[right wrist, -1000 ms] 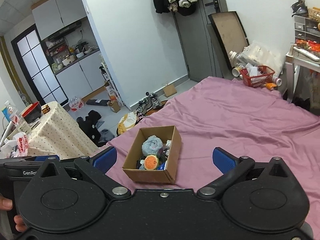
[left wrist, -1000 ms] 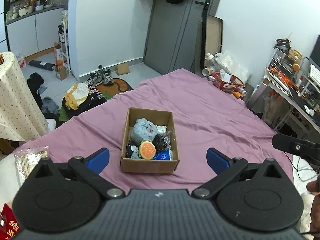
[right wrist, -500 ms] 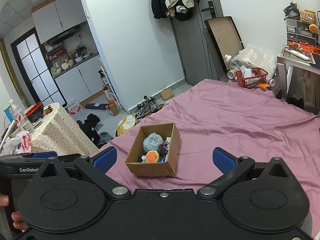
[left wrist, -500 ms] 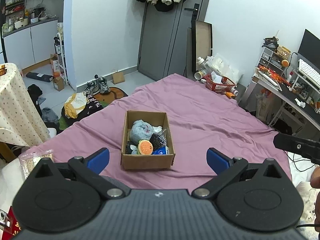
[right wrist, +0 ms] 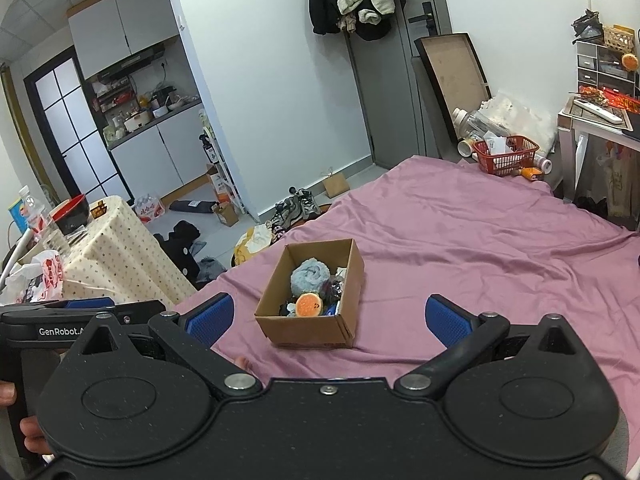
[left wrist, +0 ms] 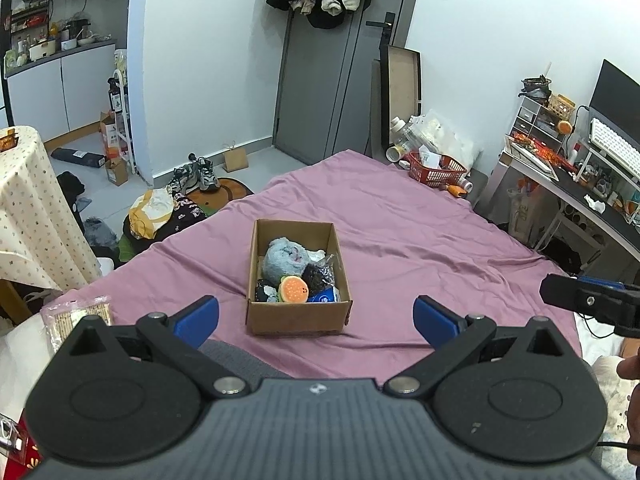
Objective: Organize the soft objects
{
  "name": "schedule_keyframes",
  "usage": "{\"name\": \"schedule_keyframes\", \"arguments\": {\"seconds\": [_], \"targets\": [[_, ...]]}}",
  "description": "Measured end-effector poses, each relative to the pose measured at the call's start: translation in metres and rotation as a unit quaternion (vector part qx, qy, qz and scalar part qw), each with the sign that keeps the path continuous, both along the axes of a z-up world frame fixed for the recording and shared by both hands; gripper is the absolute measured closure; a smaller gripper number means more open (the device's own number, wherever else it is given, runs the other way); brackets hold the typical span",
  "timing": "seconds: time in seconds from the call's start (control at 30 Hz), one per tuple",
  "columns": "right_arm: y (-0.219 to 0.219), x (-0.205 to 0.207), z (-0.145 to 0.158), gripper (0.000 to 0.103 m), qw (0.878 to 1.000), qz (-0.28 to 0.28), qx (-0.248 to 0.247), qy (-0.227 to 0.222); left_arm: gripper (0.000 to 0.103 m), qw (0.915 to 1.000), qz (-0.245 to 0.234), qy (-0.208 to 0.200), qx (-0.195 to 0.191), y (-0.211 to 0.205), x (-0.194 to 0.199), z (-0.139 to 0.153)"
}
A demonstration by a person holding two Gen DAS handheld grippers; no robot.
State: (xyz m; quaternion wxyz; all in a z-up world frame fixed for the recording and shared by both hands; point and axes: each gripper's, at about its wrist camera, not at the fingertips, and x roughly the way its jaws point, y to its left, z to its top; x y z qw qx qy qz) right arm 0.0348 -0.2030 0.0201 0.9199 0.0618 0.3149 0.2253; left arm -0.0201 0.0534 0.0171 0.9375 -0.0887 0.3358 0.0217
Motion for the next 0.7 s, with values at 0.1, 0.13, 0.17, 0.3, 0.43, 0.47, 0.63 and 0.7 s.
{"name": "schedule_keyframes", "arguments": {"seconds": [0.1,0.13,0.17,0.3,0.43,0.47,0.63,0.7], "targets": [[0.0,0.001,-0.001,0.0,1.0,0.0,-0.001,0.001,0.001,1.0,0.002,0.001,-0.003,0.003,0.0,-0.002],[0.0,0.002,-0.002,0.0,1.0,-0.001,-0.001,0.001,0.001,1.0,0.002,0.001,-0.004,0.004,0.0,-0.002],[0.001,0.001,-0.003,0.0,1.0,-0.001,-0.001,0.002,0.001,1.0,0.001,0.002,-0.005,0.004,0.0,-0.002],[0.002,0.002,-0.006,0.0,1.0,-0.003,-0.007,0.002,0.001,1.0,0.003,0.003,-0.004,0.006,0.0,-0.004],[0.003,0.003,-0.008,0.0,1.0,-0.007,-0.009,0.004,0.001,0.9999,0.002,0.008,-0.006,0.007,0.003,-0.007],[0.003,0.003,-0.008,0.0,1.0,-0.008,-0.009,0.003,0.001,0.9999,0.003,0.009,-0.005,0.007,0.004,-0.008],[0.001,0.004,-0.01,0.0,1.0,-0.017,-0.009,0.003,0.001,0.9999,0.002,0.013,-0.004,0.007,0.006,-0.01],[0.0,0.004,-0.01,0.0,1.0,-0.018,-0.009,0.004,0.001,0.9999,0.002,0.013,-0.004,0.008,0.006,-0.011]]}}
